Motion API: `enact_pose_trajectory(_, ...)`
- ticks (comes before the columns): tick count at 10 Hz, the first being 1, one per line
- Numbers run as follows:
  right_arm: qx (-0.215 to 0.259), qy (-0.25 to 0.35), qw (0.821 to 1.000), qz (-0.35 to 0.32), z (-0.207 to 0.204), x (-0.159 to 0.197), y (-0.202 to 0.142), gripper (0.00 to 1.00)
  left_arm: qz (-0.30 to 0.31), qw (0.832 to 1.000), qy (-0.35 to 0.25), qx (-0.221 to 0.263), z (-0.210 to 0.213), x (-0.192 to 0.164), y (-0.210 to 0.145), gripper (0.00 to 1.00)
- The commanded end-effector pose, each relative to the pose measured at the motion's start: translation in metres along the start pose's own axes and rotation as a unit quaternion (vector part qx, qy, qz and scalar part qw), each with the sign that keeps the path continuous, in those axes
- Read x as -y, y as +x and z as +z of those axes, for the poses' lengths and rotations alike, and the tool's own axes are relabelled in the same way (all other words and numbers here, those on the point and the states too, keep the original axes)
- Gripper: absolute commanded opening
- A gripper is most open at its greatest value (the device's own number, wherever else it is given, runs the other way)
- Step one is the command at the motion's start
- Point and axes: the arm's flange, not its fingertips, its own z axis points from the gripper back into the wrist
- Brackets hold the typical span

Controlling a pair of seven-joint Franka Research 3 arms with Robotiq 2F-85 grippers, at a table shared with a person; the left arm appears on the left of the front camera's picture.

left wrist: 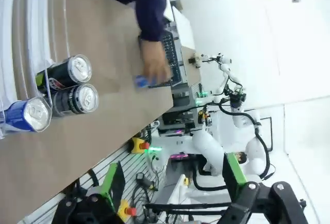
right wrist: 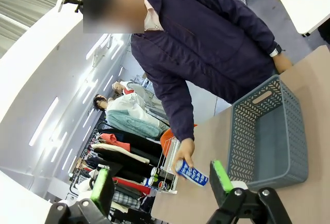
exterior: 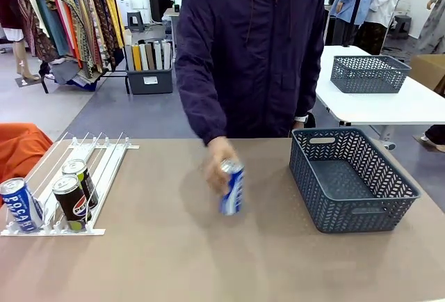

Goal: Retrieve and store the cans from the dispenser.
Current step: Pick up one can from the Automatic Can Dispenser and place it in the middle of the table, then pick up the last remaining can from one row of the Automatic Can Dispenser and place it in the middle of the table.

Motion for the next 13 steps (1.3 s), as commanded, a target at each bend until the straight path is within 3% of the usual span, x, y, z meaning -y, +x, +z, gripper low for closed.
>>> enact_pose_trajectory(1, 0.009, 0.012, 1.0, 0.013, -0.0031, -0.0017, 0.0035, 1.0, -0.024, 0.998, 0.05, -0.024, -0.0004, 0.0377, 0.0042, 1.0)
enact_pose_trajectory(13, 0.009, 0.012, 1.0, 0.013, -0.0031, -0.0017, 0.0035, 1.0, -0.024, 0.998, 0.05, -0.024, -0.0004, 0.0377, 0.0042, 1.0)
